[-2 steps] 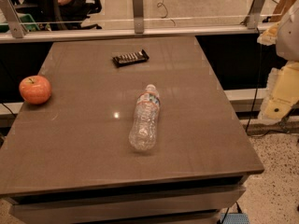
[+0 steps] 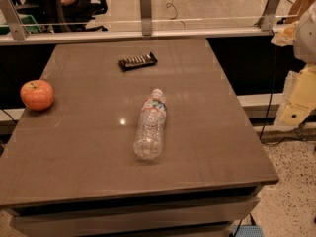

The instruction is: Move water bottle near rxbar chocolate

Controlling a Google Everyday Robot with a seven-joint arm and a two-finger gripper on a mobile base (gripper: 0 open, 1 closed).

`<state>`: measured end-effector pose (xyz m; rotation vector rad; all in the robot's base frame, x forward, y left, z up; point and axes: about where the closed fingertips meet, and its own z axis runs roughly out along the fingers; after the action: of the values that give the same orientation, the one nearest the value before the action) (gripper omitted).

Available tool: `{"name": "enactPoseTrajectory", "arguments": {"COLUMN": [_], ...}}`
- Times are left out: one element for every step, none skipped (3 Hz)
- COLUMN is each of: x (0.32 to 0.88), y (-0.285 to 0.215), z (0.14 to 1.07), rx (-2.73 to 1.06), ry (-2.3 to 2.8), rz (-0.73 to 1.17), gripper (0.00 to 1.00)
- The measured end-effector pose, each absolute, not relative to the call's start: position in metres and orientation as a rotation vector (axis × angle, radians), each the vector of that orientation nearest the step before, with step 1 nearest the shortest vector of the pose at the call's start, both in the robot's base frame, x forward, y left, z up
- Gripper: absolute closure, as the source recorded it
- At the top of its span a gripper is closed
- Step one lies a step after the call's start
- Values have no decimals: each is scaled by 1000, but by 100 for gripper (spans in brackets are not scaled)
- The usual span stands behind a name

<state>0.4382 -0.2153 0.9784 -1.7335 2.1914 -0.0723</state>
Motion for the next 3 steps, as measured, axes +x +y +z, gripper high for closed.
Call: {"name": "enactPoseTrajectory", "arguments": {"x": [444,454,458], "y": [-199,-159,-112], "z": [967,952,938], "rx": [-1805,-1959,-2119], "ry": [2066,1835,1576], "rz": [4,97,176], "gripper": [0,0,0]}}
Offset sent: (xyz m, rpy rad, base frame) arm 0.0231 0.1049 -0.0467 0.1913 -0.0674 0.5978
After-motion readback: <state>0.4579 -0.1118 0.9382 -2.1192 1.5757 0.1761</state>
